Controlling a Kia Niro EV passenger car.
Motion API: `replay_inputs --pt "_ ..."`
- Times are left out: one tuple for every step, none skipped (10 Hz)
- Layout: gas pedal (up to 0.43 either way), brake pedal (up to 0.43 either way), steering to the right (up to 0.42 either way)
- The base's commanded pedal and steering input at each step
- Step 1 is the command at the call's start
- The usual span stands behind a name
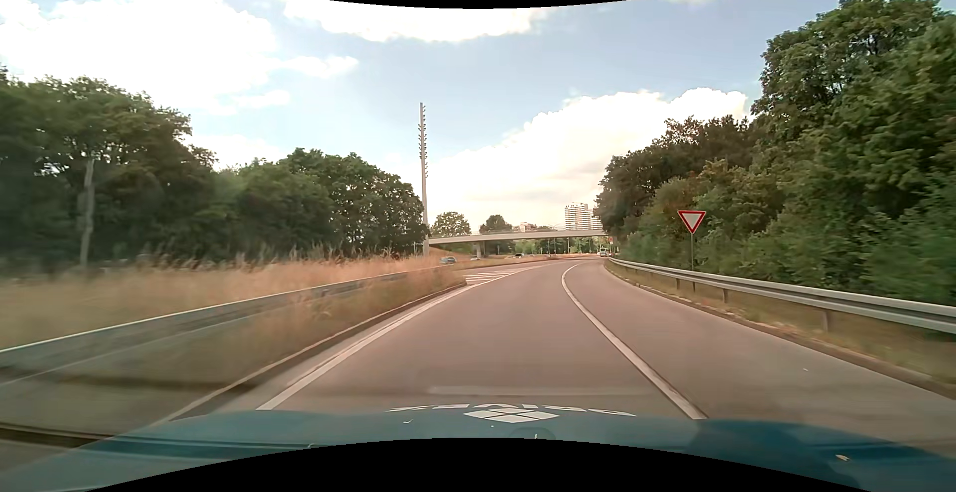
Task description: Follow the waypoints while adhering to traffic rules and regulations
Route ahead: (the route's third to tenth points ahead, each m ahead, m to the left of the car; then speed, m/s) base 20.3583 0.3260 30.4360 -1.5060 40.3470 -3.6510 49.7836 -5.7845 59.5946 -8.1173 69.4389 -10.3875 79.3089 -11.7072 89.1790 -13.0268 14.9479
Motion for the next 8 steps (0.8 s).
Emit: replay_inputs --pt "0.189 0.000 0.026" --pt "0.189 0.000 0.027" --pt "0.189 0.000 0.026" --pt "0.189 0.000 0.026" --pt "0.189 0.000 0.026" --pt "0.189 0.000 0.025" --pt "0.189 0.000 0.024" --pt "0.189 0.000 0.024"
